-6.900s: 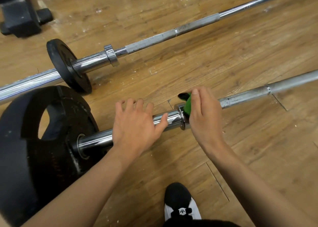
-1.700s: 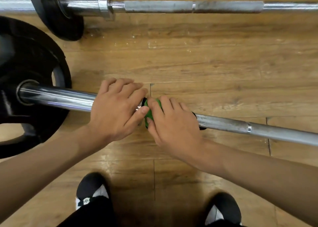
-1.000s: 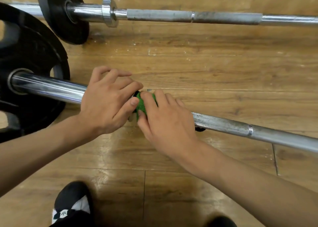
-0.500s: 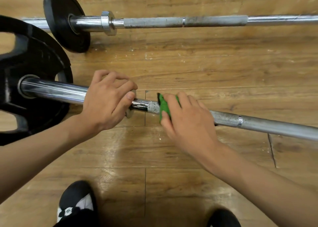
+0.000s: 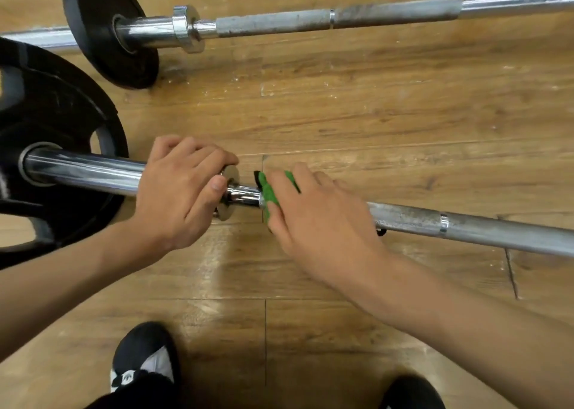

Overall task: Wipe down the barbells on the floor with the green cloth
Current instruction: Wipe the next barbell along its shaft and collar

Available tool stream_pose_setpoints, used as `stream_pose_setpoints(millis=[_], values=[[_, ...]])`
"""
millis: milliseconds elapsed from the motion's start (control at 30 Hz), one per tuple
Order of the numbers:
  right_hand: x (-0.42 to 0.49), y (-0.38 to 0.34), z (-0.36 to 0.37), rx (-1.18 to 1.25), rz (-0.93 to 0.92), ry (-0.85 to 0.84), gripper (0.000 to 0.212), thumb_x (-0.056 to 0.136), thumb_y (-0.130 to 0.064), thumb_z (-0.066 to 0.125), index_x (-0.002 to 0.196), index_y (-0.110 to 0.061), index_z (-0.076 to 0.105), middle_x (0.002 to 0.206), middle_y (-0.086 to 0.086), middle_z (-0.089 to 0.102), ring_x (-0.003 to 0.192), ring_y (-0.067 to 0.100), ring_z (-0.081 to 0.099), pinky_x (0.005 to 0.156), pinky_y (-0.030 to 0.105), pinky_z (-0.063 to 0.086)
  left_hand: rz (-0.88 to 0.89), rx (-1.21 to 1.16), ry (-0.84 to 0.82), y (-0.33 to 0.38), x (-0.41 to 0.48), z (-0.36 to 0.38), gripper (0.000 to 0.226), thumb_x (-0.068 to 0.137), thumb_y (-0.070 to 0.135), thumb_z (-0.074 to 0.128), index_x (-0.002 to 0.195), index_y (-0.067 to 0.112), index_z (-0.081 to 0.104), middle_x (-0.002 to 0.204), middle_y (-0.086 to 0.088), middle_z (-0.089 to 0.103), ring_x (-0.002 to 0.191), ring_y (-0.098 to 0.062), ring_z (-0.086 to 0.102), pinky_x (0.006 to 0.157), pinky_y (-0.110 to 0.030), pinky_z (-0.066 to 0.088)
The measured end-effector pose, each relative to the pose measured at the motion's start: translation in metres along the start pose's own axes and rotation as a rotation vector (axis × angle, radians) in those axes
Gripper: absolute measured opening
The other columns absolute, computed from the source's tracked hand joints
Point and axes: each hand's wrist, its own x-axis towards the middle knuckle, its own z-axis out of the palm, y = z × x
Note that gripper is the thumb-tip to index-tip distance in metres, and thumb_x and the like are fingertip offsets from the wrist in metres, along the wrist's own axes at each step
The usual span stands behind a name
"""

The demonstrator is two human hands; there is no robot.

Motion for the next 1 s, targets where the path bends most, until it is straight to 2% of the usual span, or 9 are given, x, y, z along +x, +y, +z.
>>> stream_pose_setpoints(millis=[133,267,367,500,600,700,800,900,1000], values=[[-0.02,0.023,-0.006,-0.039,0.036,-0.006,0.036,0.097,-0.033,0.038,0.113,-0.014,0.064,0.092,0.009,0.059,0.071,0.03,0.06,0.059,0.036,0.037,-0.037,0.042,-0.014,0.005,0.002,-0.002,0.08,0.108,0.054,0.004,0.102,0.011,0.072,0.099,0.0,0.073,0.107,-0.03,0.065,0.095,-0.052,0.035],[0.002,-0.01,0.007,-0.044,0.069,0.016,0.027,0.091,-0.032,0.054,0.111,-0.019,0.067,0.091,0.006,0.06,0.071,0.028,0.06,0.059,0.034,0.033,-0.052,0.084,-0.056,0.007,0.001,-0.003,0.079,0.108,0.052,0.006,0.102,0.011,0.072,0.099,-0.001,0.072,0.105,-0.031,0.066,0.095,-0.052,0.035],[0.015,-0.025,0.014,0.008,0.063,0.019,0.026,0.089,-0.032,0.066,0.112,-0.02,0.067,0.092,0.004,0.062,0.073,0.028,0.062,0.06,0.035,0.041,-0.065,0.101,-0.167,0.009,0.005,-0.011,0.073,0.11,0.05,0.006,0.108,0.011,0.068,0.101,-0.003,0.069,0.104,-0.031,0.06,0.094,-0.052,0.035],[0.015,-0.009,0.016,0.05,-0.009,0.021,0.028,0.093,-0.037,0.053,0.113,-0.021,0.066,0.096,0.006,0.063,0.07,0.029,0.064,0.056,0.034,0.036,-0.088,0.174,-0.372,0.01,0.008,-0.028,0.069,0.109,0.054,0.005,0.121,0.011,0.058,0.098,-0.007,0.066,0.087,-0.03,0.053,0.08,-0.048,0.038],[0.015,-0.006,0.01,0.065,-0.019,-0.029,0.031,0.094,-0.04,0.05,0.112,-0.021,0.065,0.092,0.006,0.062,0.065,0.029,0.064,0.054,0.034,0.025,-0.098,0.234,-0.47,0.012,0.005,-0.039,0.071,0.108,0.059,0.007,0.134,0.009,0.05,0.103,-0.01,0.064,0.089,-0.034,0.058,0.081,-0.048,0.042],[0.016,-0.007,0.012,0.063,-0.052,-0.018,0.031,0.097,-0.042,0.05,0.115,-0.021,0.064,0.096,0.006,0.063,0.065,0.029,0.064,0.053,0.033,0.024,-0.139,0.143,-0.467,0.012,0.003,-0.04,0.072,0.107,0.059,0.009,0.143,0.008,0.045,0.114,-0.009,0.061,0.105,-0.029,0.058,0.097,-0.044,0.041],[0.011,0.001,0.008,0.05,-0.074,-0.037,0.042,0.099,-0.044,0.04,0.125,-0.02,0.062,0.108,0.008,0.064,0.072,0.028,0.065,0.058,0.035,0.028,-0.13,0.0,-0.438,0.013,0.009,-0.034,0.065,0.109,0.055,0.016,0.136,0.007,0.05,0.116,-0.01,0.061,0.11,-0.029,0.055,0.099,-0.037,0.034],[0.0,0.02,-0.001,0.021,-0.056,-0.066,0.045,0.1,-0.045,0.037,0.129,-0.018,0.06,0.106,0.01,0.062,0.069,0.029,0.063,0.054,0.033,0.029,-0.152,-0.008,-0.34,0.013,0.009,-0.024,0.055,0.109,0.046,0.022,0.122,0.008,0.06,0.111,-0.007,0.066,0.106,-0.031,0.059,0.098,-0.042,0.036],[-0.01,0.049,-0.014,0.06,-0.054,-0.119,0.048,0.103,-0.047,0.028,0.129,-0.017,0.055,0.101,0.009,0.059,0.065,0.029,0.06,0.047,0.03,0.032,-0.17,0.04,-0.275,0.014,0.008,-0.017,0.057,0.109,0.047,0.02,0.116,0.011,0.064,0.112,-0.004,0.069,0.11,-0.03,0.061,0.102,-0.047,0.035]])
